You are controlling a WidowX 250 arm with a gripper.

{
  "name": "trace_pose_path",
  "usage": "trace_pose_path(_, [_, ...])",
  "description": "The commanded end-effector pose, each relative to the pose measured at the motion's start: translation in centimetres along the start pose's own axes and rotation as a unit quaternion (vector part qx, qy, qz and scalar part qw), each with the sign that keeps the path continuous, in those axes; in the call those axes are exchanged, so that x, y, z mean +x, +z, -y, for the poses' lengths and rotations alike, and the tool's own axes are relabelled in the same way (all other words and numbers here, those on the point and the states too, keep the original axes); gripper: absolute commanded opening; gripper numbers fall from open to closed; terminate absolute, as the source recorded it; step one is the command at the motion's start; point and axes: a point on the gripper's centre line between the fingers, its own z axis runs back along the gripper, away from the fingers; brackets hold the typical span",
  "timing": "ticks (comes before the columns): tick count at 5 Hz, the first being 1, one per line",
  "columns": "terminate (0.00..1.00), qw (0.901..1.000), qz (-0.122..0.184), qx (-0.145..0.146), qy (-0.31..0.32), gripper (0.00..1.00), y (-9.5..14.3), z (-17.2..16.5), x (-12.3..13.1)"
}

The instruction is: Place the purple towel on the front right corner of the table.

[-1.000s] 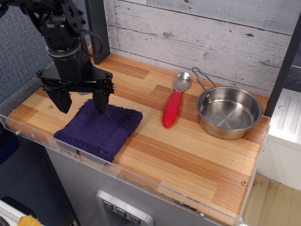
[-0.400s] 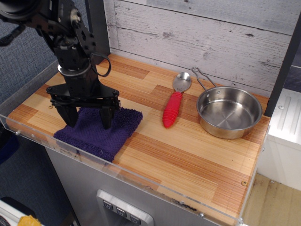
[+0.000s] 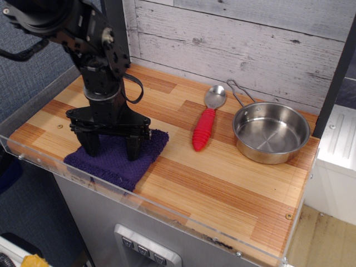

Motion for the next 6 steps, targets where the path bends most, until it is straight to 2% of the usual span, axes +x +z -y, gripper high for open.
trace_pose_path(1, [0.00,1.0000,0.001,-0.004,-0.001,1.00,-0.7,1.6,-0.2])
trace_pose_path(2, [0.00,0.9999,0.007,-0.012,-0.003,1.00,-0.3,2.5,-0.4])
trace_pose_path(5, [0.00,0.9994,-0.002,-0.026,-0.022,1.00,0.5,6.0,-3.1])
trace_pose_path(6, [0.00,0.9985,-0.004,-0.038,-0.040,1.00,0.5,8.2,-3.5])
